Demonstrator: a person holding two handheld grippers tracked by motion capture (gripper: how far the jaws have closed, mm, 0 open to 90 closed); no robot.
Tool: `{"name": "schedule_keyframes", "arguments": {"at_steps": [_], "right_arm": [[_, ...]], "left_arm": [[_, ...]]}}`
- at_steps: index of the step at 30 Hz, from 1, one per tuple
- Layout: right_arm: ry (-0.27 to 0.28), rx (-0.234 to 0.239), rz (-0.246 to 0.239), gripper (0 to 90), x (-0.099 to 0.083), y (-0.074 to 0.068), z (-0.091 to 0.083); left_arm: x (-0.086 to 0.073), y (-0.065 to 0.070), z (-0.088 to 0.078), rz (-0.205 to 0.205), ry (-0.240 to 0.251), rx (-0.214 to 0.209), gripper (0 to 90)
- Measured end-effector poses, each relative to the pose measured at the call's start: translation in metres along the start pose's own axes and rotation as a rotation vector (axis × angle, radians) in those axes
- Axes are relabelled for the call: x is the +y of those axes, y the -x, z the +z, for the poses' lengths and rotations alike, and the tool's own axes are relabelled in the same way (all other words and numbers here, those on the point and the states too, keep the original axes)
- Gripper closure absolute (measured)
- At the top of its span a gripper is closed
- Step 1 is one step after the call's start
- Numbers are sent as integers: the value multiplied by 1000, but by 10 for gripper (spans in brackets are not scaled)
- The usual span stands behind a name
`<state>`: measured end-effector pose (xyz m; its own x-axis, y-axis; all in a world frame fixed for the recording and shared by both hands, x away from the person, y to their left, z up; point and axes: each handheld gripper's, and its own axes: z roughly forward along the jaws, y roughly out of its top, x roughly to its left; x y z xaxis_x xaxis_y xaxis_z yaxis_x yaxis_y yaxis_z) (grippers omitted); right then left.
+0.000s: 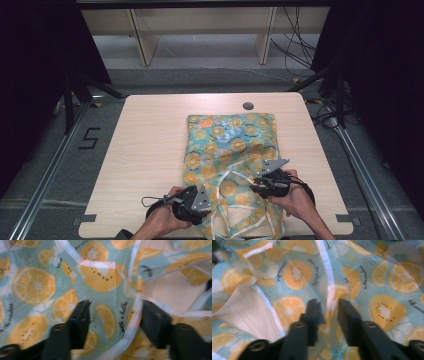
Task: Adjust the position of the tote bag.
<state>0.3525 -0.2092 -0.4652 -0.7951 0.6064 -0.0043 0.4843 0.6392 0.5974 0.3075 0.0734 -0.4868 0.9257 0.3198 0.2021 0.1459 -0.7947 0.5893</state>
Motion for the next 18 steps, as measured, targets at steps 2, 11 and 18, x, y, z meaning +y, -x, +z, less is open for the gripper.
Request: {"name": "schedule_keyframes", "arguments": {"at_steps": [2, 11, 18], "right_arm": [[22, -11, -2, 801, 0, 1, 1], [97, 2, 41, 707, 5, 15, -16], [166, 39, 37, 584, 11, 16, -52]], "left_arm": [[2, -2, 0, 17, 22, 17, 650], [15, -46, -21, -118, 150, 79, 869], [29, -90, -24, -218, 209, 124, 875]]}}
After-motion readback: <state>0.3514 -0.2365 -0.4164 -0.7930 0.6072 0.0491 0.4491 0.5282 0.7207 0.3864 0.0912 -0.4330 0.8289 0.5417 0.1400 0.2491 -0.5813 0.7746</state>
